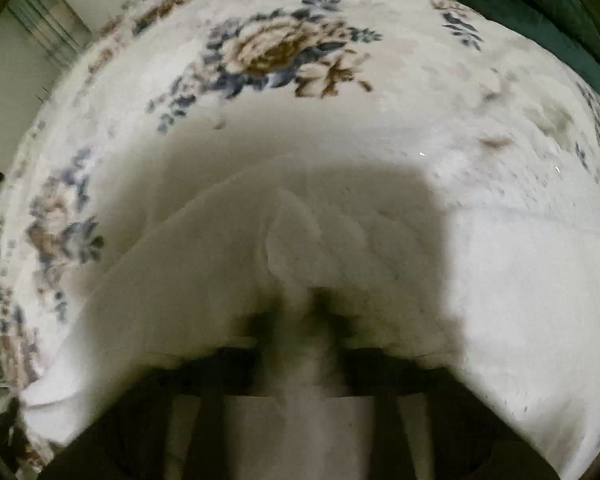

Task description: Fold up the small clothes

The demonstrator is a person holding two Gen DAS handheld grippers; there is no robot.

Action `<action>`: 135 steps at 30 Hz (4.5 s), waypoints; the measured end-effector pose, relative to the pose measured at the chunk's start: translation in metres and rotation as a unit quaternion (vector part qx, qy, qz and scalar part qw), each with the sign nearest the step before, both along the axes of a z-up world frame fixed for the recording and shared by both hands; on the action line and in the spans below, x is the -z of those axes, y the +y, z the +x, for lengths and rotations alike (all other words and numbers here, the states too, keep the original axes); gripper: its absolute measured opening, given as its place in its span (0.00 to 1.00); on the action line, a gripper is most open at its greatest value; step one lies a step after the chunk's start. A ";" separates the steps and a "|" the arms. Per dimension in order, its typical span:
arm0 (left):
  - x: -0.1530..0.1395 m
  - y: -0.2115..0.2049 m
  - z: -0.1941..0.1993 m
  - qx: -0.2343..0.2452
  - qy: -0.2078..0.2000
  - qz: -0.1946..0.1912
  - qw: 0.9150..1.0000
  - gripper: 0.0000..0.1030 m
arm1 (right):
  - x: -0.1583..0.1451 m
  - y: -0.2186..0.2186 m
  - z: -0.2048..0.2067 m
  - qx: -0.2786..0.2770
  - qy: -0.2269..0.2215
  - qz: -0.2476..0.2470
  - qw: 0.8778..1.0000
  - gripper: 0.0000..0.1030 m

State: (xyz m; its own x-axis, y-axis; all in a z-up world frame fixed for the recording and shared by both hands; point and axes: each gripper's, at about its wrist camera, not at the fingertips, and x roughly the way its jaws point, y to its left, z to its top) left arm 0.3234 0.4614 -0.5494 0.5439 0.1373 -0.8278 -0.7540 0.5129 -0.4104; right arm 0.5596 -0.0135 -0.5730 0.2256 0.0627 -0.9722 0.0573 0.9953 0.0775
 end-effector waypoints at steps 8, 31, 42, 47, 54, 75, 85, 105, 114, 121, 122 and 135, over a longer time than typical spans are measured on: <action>0.005 -0.003 0.002 0.003 0.008 0.000 1.000 0.07 | -0.017 0.070 0.000 -0.076 -0.030 -0.003 0.997 0.05; -0.134 -0.215 0.104 0.243 -0.004 0.136 0.960 0.07 | -0.047 -0.167 -0.095 0.094 0.023 -0.067 0.993 0.99; -0.117 -0.579 0.201 0.503 -0.024 0.112 0.857 0.07 | -0.044 -0.379 -0.154 0.222 0.040 -0.041 0.973 0.99; -0.070 -0.736 0.199 0.595 0.009 0.096 0.798 0.07 | -0.027 -0.483 -0.200 0.286 0.069 -0.045 0.955 0.99; -0.033 -0.797 0.189 0.589 0.081 0.137 0.792 0.27 | -0.018 -0.567 -0.240 0.317 0.071 0.057 0.944 0.99; 0.054 -0.502 0.046 0.340 0.226 0.177 0.896 1.00 | -0.046 -0.408 -0.075 0.069 0.037 0.201 0.977 0.82; 0.058 -0.502 0.052 0.346 0.208 0.169 0.899 1.00 | -0.001 -0.357 -0.046 0.035 0.103 0.058 0.992 0.11; 0.058 -0.495 0.051 0.362 0.202 0.156 0.897 1.00 | 0.014 -0.482 -0.075 0.164 0.103 0.119 0.974 0.38; 0.033 -0.498 0.026 0.367 0.196 0.195 0.888 1.00 | 0.006 -0.417 -0.140 0.042 0.119 0.096 0.987 0.57; 0.023 -0.500 0.004 0.411 0.191 0.203 0.868 1.00 | 0.016 -0.437 -0.152 0.134 0.085 -0.009 0.987 0.17; 0.020 -0.504 0.003 0.414 0.188 0.203 0.867 1.00 | 0.016 -0.434 -0.152 0.130 0.089 -0.012 0.987 0.17; -0.025 -0.628 -0.086 0.566 0.148 0.161 0.795 1.00 | -0.036 -0.493 -0.204 0.132 0.164 0.096 0.973 0.46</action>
